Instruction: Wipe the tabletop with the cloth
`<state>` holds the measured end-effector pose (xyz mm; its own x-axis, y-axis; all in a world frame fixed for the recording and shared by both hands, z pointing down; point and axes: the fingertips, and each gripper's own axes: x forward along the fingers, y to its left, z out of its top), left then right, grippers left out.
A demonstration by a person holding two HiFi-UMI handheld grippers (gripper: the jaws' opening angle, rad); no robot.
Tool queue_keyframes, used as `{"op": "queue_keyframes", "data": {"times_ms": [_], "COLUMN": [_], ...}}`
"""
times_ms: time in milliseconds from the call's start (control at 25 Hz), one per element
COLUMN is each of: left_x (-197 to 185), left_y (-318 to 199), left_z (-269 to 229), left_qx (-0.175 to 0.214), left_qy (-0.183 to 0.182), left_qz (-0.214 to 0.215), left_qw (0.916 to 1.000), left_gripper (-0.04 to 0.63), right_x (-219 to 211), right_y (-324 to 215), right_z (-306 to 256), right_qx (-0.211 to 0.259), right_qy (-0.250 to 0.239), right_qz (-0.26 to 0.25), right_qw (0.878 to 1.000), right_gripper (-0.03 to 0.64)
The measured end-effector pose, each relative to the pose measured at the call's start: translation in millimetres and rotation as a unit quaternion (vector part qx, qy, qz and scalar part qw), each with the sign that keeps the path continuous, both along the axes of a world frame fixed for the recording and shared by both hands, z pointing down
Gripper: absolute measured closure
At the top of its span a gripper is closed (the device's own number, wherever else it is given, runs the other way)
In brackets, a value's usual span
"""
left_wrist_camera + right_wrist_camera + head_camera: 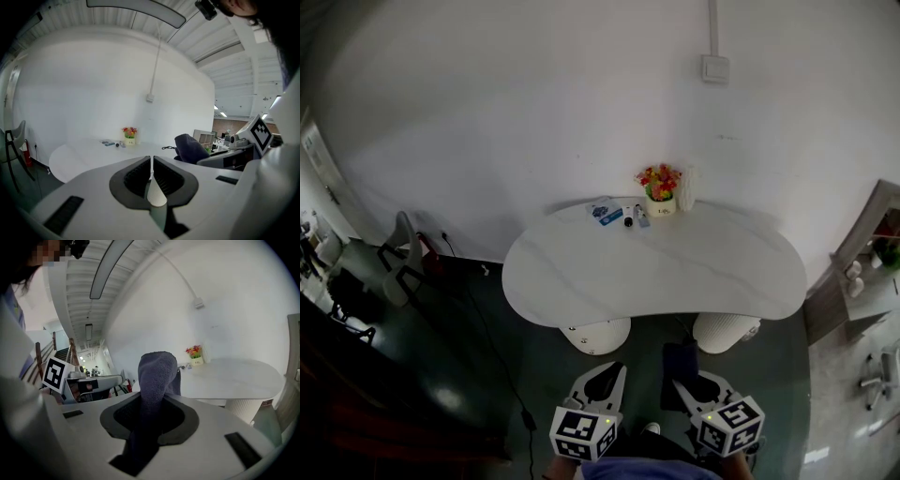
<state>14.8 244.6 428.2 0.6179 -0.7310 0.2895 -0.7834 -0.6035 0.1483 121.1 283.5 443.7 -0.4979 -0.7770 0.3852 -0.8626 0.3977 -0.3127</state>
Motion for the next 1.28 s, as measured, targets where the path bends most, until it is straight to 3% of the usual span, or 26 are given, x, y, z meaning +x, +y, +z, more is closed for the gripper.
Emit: {"op": "queue_keyframes", "data": {"times_ms": [600,1280], "left_x": [16,19], "left_y": [10,-11], "left_z": [-1,-7], "left_qx": [0.000,0.005], "left_qy": [0.002,0.005], "left_qz": [0.019,0.032], "left_qw": [0.9998,0.9995], "left_gripper": [0.569,0.569], "right_x": [-4,-1], "right_y": [16,-6], "right_z": [-2,-7], "right_qx": [0.012,0.017], "right_qy": [0.026,0.039], "right_qz": [-0.008,0.002], "right_qw": [1.000,0.999], "right_gripper": [0.517,0.517]}}
